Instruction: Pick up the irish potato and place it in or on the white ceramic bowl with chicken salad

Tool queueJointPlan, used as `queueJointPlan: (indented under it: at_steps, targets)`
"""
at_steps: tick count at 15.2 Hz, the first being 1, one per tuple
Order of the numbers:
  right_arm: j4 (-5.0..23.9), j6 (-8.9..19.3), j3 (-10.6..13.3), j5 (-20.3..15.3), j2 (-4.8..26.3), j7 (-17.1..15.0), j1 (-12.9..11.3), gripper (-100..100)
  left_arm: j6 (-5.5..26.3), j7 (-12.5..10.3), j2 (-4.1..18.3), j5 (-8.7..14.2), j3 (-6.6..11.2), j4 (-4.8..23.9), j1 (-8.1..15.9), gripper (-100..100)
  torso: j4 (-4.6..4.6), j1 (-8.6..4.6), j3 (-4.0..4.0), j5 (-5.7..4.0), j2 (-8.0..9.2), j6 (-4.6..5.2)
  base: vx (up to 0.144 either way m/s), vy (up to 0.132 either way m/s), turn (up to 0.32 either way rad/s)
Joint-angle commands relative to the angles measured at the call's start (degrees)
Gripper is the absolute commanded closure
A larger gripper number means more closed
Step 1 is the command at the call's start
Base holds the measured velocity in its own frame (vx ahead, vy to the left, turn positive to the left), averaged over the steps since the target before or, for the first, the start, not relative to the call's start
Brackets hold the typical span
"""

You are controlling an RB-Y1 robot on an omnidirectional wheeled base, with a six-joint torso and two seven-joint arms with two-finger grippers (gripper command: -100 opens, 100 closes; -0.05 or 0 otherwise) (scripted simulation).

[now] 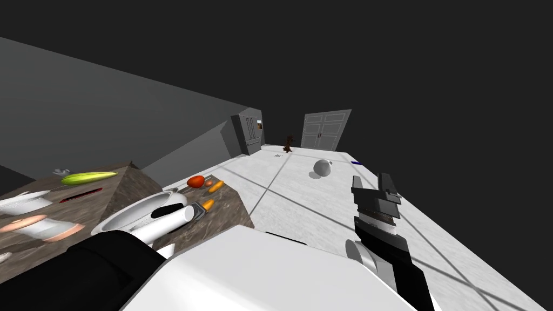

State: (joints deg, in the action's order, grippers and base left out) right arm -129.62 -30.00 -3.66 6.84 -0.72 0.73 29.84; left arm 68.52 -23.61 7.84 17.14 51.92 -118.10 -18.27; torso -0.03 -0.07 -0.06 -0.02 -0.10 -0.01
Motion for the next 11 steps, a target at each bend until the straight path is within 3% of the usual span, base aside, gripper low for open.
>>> queueJointPlan:
  at_steps: [1, 5, 6, 10, 11]
  targets:
    - [0.0, 0.0, 0.0, 0.0, 0.0, 0.0, 0.0, 0, 2.4, -0.8, -0.3, 0.3, 1.36, 0.2, 0.3, -100, 0.00, 0.00, 0.00, 0.00, 0.00, 0.00, 0.050, 0.014, -0.103]
    - [0.0, 0.0, 0.0, 0.0, 0.0, 0.0, 0.0, 0, 5.4, -1.7, -0.5, 0.9, 3.44, 0.6, 0.7, -100, 0.01, 0.07, 0.02, 0.01, 0.03, 0.00, 0.048, 0.028, -0.106]
    - [0.0, 0.0, 0.0, 0.0, 0.0, 0.0, 0.0, 0, 4.5, -1.5, -0.3, 0.7, 2.82, 0.4, 0.7, -100, 0.01, 0.09, 0.03, 0.02, 0.05, 0.00, 0.023, 0.022, -0.036]
    - [0.0, 0.0, 0.0, 0.0, 0.0, 0.0, 0.0, 0, 1.0, -1.1, -0.4, -0.3, 1.57, 4.5, 1.6, -100, 0.03, 0.10, 0.07, 0.03, 0.12, -0.02, 0.023, 0.032, 0.027]
    - [0.0, 0.0, 0.0, 0.0, 0.0, 0.0, 0.0, 0, 2.2, -1.2, -0.4, 0.0, 1.91, 3.4, 1.3, -100, 0.03, 0.11, 0.07, 0.03, 0.12, -0.02, 0.013, 0.022, 0.007]
